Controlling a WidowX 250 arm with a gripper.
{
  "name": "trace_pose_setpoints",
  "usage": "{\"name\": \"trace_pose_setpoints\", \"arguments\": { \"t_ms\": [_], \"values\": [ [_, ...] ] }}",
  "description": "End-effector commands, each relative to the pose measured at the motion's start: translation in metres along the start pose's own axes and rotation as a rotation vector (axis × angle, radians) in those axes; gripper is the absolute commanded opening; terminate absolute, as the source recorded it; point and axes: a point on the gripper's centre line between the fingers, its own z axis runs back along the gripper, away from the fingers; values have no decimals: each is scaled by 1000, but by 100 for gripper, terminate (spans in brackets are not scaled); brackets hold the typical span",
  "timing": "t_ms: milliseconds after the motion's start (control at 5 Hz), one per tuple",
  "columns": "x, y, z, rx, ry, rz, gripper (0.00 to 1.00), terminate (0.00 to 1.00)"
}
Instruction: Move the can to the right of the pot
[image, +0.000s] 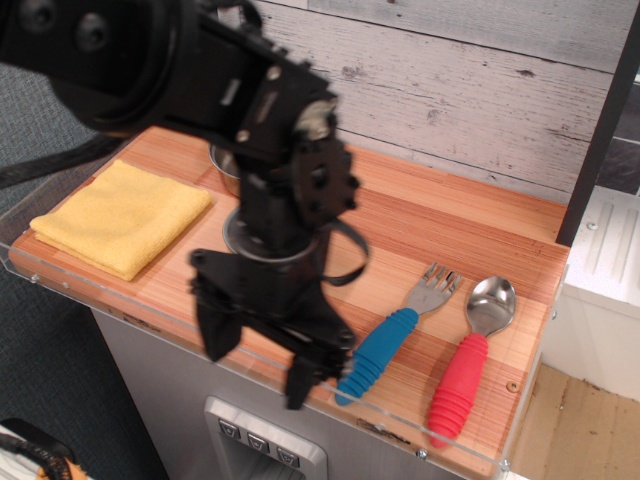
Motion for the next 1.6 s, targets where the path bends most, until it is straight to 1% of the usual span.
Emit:
{"name": "trace_pose_setpoints", "arguments": {
  "t_ms": [0,200,400,600,800,1000,1200,1400],
  "values": [
    [21,44,-3,44,-38,-63,100,0],
    [29,63,-6,38,-75,-157,100,0],
    [44,69,-11,33,-79,-215,100,0],
    [56,69,-6,49,-128,-309,100,0],
    [70,66,-6,43,-126,-345,100,0],
    [80,58,-3,51,-145,-402,100,0],
    [89,49,-5,27,-141,-428,100,0],
    [100,46,-5,31,-150,-407,100,0]
  ]
}}
